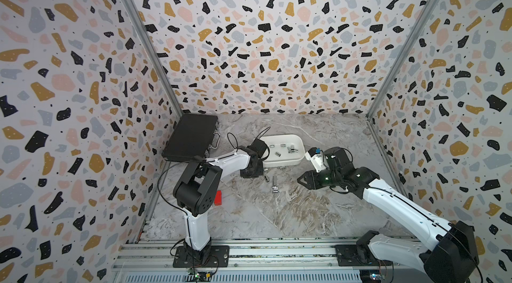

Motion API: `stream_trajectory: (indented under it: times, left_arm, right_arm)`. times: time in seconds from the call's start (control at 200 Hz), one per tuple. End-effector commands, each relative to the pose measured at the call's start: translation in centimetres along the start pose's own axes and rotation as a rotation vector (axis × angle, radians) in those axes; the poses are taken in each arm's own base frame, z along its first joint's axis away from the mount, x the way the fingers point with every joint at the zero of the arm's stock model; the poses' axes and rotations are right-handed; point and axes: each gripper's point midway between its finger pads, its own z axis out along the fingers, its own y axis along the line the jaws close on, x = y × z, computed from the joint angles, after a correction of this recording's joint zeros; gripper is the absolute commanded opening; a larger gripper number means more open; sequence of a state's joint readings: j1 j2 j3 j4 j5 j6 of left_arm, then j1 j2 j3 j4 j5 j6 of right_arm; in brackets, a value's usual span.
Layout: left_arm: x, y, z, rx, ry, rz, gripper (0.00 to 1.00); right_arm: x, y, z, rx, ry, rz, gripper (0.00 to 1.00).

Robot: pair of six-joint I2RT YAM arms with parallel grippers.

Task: Put the socket on the desktop into the storage box
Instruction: Pick up the socket head at the center of the board.

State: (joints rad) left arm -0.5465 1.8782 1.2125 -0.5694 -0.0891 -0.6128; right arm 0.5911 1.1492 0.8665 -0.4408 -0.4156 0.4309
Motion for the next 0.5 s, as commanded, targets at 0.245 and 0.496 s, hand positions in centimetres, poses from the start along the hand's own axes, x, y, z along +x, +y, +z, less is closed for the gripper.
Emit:
stream_trajectory:
  times: [0.245, 0.496]
  left_arm:
    - [1.5, 0.61, 1.05, -0.027, 0.048, 0.016, 0.22]
    - [1.77, 0.82, 1.6, -0.04, 0.061, 0.022, 0.25]
  right_arm:
    - [-0.14, 0.33, 0.02, -0.011, 0.0, 0.003, 0.46]
    - [-0.25, 0.39, -0.04, -0.01, 0.0, -0.002, 0.46]
